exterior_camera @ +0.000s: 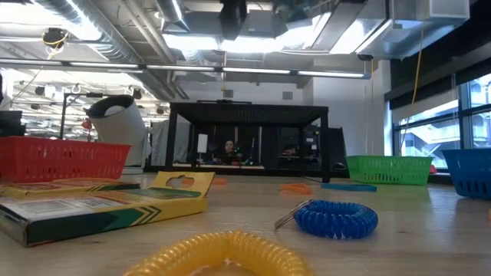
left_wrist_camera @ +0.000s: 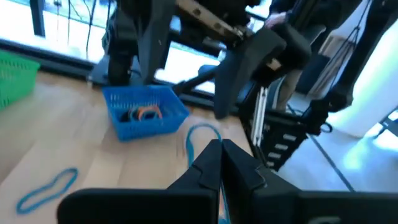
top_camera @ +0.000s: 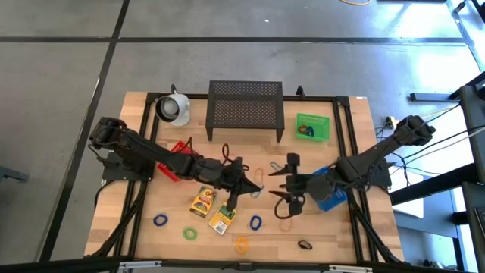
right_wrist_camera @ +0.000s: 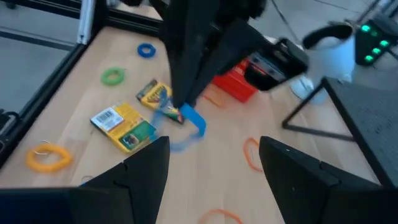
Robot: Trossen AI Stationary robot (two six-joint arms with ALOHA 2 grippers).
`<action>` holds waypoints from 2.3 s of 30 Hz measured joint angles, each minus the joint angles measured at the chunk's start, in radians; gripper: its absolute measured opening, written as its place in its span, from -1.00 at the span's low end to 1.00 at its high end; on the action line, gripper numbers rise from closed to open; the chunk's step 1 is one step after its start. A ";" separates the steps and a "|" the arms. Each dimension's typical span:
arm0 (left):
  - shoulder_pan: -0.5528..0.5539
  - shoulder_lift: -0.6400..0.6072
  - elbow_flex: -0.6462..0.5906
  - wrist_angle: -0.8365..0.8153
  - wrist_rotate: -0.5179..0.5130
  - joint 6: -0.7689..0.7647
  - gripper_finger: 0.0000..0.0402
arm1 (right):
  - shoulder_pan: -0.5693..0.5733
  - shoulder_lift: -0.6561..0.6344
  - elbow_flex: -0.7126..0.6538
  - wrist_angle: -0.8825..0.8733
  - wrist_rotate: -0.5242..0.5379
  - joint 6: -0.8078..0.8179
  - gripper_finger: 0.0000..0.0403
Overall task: Pick & Place Office Desk Supplies
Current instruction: Put the blue rubber band into the blue bin
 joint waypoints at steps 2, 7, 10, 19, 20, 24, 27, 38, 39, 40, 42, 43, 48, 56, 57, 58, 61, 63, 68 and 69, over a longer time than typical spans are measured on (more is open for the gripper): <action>0.008 0.001 0.000 0.037 0.000 0.013 -0.99 | -0.028 0.000 0.000 0.020 -0.051 -0.026 0.25; 0.028 0.000 0.000 0.081 0.000 0.040 -0.98 | -0.077 0.000 0.000 0.055 -0.120 -0.075 0.25; 0.035 0.000 0.000 0.116 0.001 0.057 -0.98 | -0.094 0.000 0.000 0.077 -0.161 -0.096 0.25; 0.053 0.000 0.000 0.159 0.002 0.079 -0.98 | -0.106 0.000 0.000 0.085 -0.162 -0.093 0.25; 0.054 0.000 0.000 0.160 0.002 0.080 -0.98 | -0.105 0.000 0.000 0.085 -0.163 -0.093 0.25; 0.061 0.000 0.000 0.160 -0.002 0.081 -0.98 | -0.105 0.000 0.000 0.085 -0.162 -0.091 0.25; 0.065 0.000 0.000 0.160 -0.018 0.094 -0.98 | -0.105 0.000 0.000 0.085 -0.162 -0.072 0.23; 0.065 0.000 0.001 0.160 -0.026 0.096 -0.98 | -0.105 0.000 0.000 0.084 -0.162 0.011 -0.22; 0.065 0.000 0.001 0.160 -0.026 0.096 -0.98 | -0.106 0.000 0.000 0.084 -0.162 0.017 -0.28; 0.065 0.000 0.001 0.160 -0.026 0.096 -0.98 | -0.106 0.000 0.000 0.084 -0.161 0.024 -0.35; 0.065 0.000 0.001 0.160 -0.026 0.096 -0.98 | -0.106 0.000 0.000 0.084 -0.161 0.040 -0.49; 0.065 0.000 0.001 0.160 -0.026 0.096 -0.98 | -0.106 0.000 0.000 0.084 -0.161 0.043 -0.56; 0.065 0.000 0.001 0.160 -0.026 0.096 -0.98 | -0.105 0.000 0.000 0.083 -0.160 0.069 -0.92; 0.064 0.000 0.002 0.167 -0.076 0.043 -0.88 | -0.110 -0.002 0.000 0.005 -0.159 0.227 -0.95; 0.064 -0.001 0.002 0.165 -0.077 0.043 -0.82 | -0.110 -0.005 0.000 -0.021 -0.159 0.253 -0.97; 0.063 -0.001 0.002 0.157 -0.078 0.042 -0.76 | -0.110 -0.009 0.000 -0.046 -0.159 0.283 -0.97; 0.067 -0.001 0.002 0.106 -0.079 0.017 -0.55 | -0.110 -0.027 0.000 -0.163 -0.187 0.396 -0.96; 0.073 -0.001 0.002 0.047 -0.080 0.015 -0.40 | -0.110 -0.044 0.000 -0.252 -0.233 0.482 -0.96; 0.088 -0.001 0.002 -0.175 -0.140 -0.030 -0.17 | -0.100 -0.087 0.000 -0.530 -0.391 0.692 -0.96; 0.092 -0.001 0.002 -0.218 -0.151 -0.048 -0.15 | -0.094 -0.091 0.000 -0.593 -0.418 0.729 -0.96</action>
